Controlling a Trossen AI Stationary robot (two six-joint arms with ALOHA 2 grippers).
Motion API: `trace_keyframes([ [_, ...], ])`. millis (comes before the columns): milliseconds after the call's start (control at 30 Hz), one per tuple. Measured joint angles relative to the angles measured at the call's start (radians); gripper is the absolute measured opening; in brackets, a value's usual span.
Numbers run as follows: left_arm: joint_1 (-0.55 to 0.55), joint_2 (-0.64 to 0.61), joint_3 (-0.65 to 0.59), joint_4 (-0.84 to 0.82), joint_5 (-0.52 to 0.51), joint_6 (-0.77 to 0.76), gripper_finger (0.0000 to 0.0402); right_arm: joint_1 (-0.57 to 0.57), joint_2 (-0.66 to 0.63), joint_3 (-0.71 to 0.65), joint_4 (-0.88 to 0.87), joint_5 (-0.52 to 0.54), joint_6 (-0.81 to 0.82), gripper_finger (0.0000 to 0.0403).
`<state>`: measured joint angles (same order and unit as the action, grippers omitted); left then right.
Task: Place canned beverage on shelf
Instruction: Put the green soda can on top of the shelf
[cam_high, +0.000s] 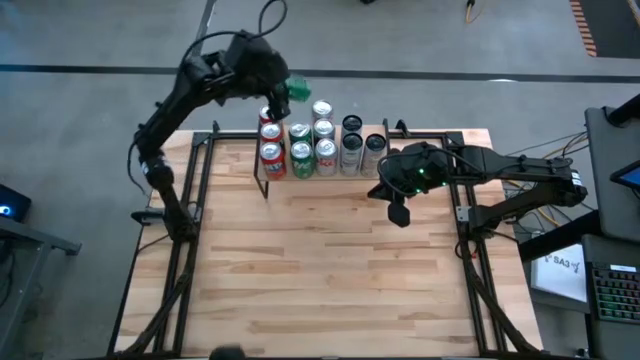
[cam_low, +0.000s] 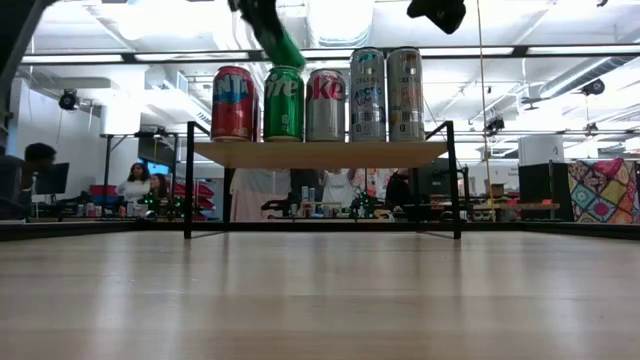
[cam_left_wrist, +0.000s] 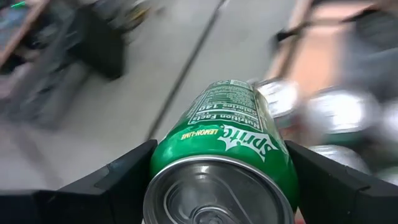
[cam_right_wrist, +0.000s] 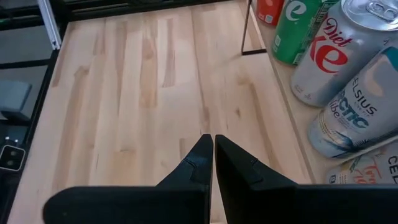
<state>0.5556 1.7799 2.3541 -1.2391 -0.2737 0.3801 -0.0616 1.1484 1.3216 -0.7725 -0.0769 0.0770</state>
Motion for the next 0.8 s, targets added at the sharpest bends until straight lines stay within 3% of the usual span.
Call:
trace_keyframes([
  [200, -0.149, -0.089, 0.0, -0.075, 0.19, -0.093, 0.0299, 0.0, 0.0, 0.0, 0.0, -0.001, 0.003, 0.0009],
  [333, -0.325, -0.103, -0.005, -0.167, 0.188, -0.146, 0.0299, 0.003, 0.0, 0.0, -0.01, -0.007, 0.008, 0.0009],
  [533, -0.57, -0.083, -0.031, -0.34, 0.115, -0.381, 0.0299, 0.022, 0.0, 0.0, -0.012, -0.01, -0.006, 0.0009],
  [667, -0.678, -0.067, -0.158, -0.319, 0.098, -0.514, 0.0299, 0.043, 0.0, -0.001, -0.007, -0.01, -0.013, 0.0009],
  [800, -0.706, -0.078, -0.356, -0.328, 0.089, -0.652, 0.0299, 0.061, 0.0, -0.002, -0.003, -0.01, -0.022, 0.0009],
])
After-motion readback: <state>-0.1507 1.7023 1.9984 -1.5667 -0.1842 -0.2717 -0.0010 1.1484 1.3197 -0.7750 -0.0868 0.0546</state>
